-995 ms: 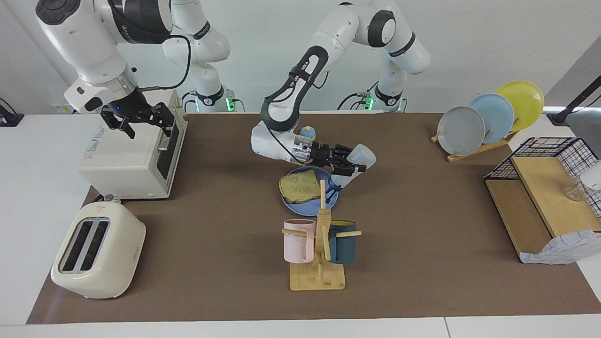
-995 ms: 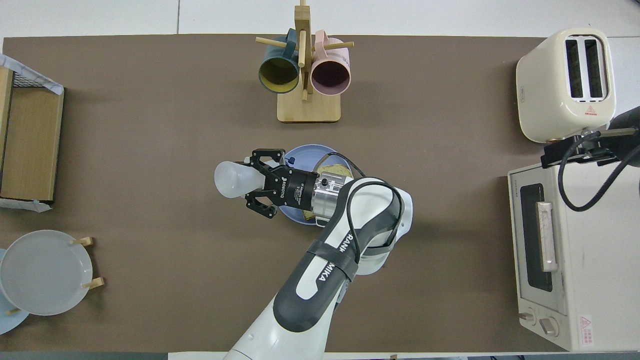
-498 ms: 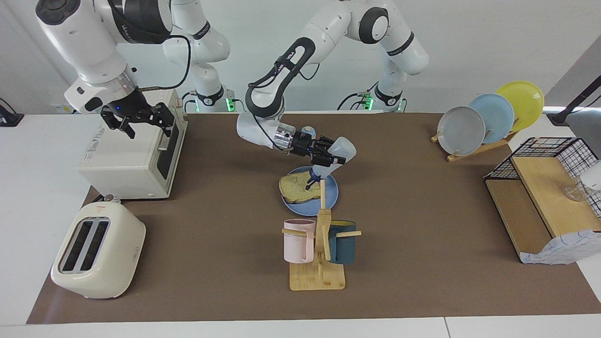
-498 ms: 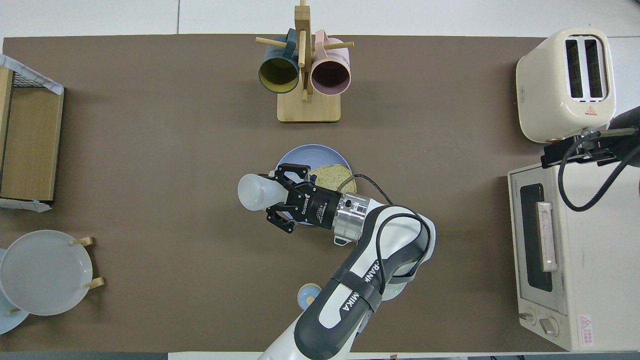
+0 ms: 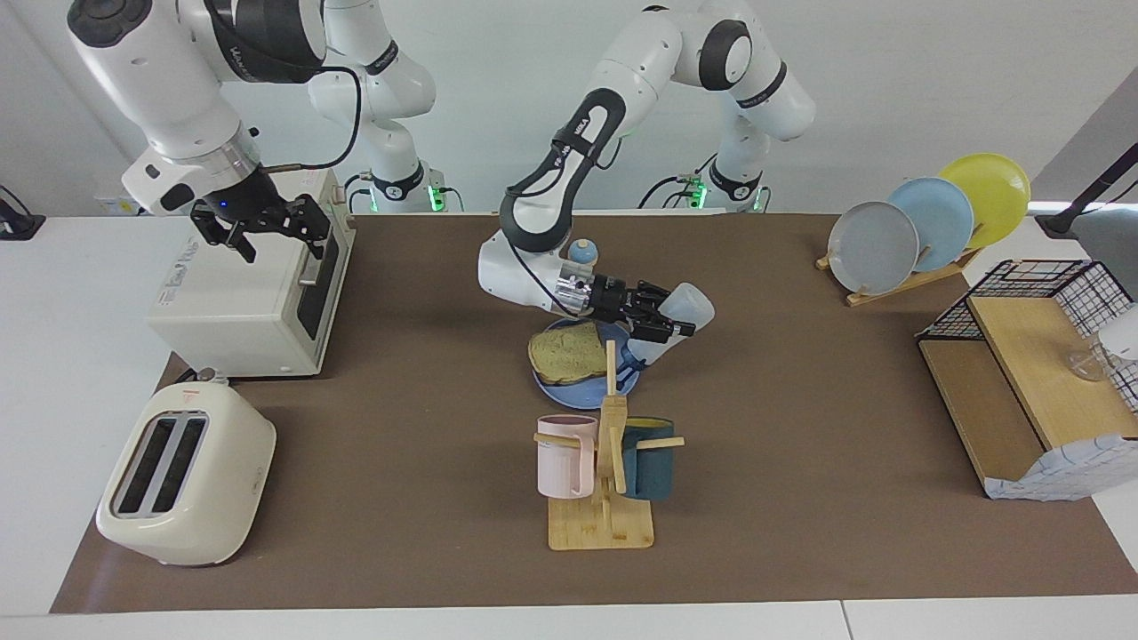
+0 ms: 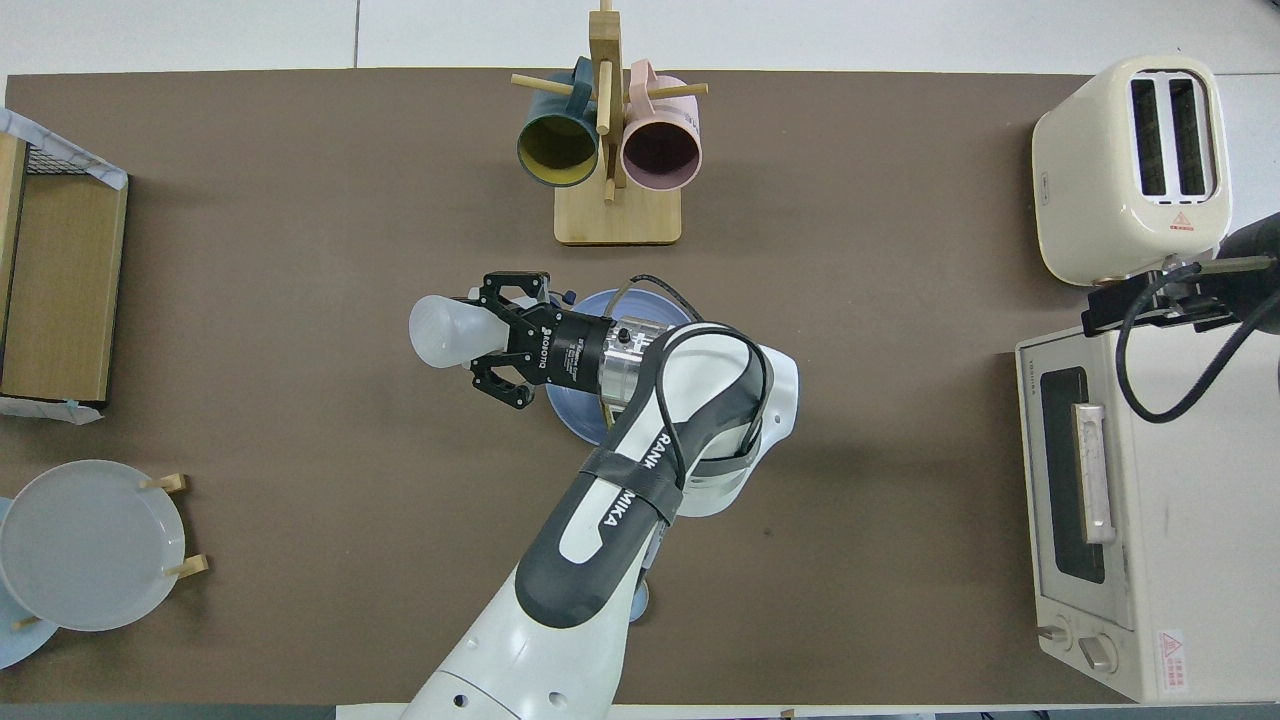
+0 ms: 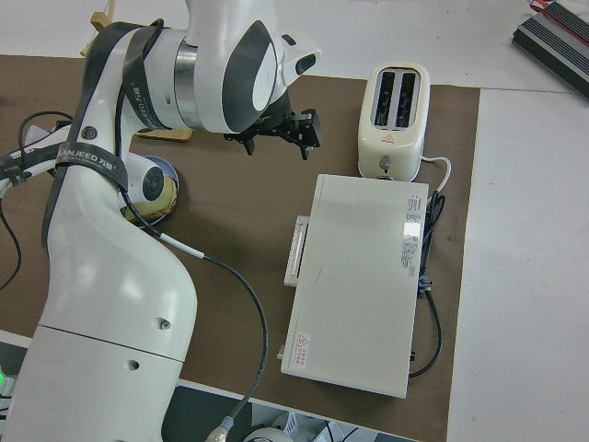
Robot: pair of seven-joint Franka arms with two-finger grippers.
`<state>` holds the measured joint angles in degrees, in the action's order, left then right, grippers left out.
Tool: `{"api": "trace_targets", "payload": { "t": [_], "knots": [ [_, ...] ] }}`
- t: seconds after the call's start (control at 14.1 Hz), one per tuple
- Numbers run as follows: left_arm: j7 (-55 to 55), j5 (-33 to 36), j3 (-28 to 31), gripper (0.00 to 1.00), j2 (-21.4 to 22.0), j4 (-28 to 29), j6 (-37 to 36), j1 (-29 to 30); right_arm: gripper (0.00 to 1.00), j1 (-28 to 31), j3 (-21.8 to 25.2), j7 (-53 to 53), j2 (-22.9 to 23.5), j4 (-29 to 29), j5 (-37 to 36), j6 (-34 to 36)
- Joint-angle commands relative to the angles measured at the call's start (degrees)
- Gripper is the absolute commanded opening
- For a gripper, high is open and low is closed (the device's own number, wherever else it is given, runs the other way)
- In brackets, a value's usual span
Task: Put bread on plate and add seasoning
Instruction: 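Hold the shaker over the bread with the left gripper and shake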
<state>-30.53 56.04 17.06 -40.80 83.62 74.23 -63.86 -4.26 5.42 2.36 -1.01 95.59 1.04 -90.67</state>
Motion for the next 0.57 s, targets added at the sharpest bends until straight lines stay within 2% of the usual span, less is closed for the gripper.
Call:
{"api": "trace_targets", "payload": {
  "t": [0.0, 0.28, 0.5],
  "knots": [
    [-0.4, 0.4, 0.2, 0.00, 0.4, 0.5, -1.5, -4.2, 1.00, 0.7, -0.5, -0.7, -1.3, 1.4, 0.0, -0.6],
    [-0.3, -3.2, 0.2, 0.00, 0.6, 0.0, -3.0, -6.7, 1.00, 0.7, -0.5, -0.7, -1.2, 1.4, 0.0, -0.6],
    [0.1, -6.9, 0.5, 0.00, 6.1, 0.3, -1.2, -4.0, 1.00, 0.7, -0.5, -0.7, -1.3, 1.4, 0.0, -0.6]
  ]
}}
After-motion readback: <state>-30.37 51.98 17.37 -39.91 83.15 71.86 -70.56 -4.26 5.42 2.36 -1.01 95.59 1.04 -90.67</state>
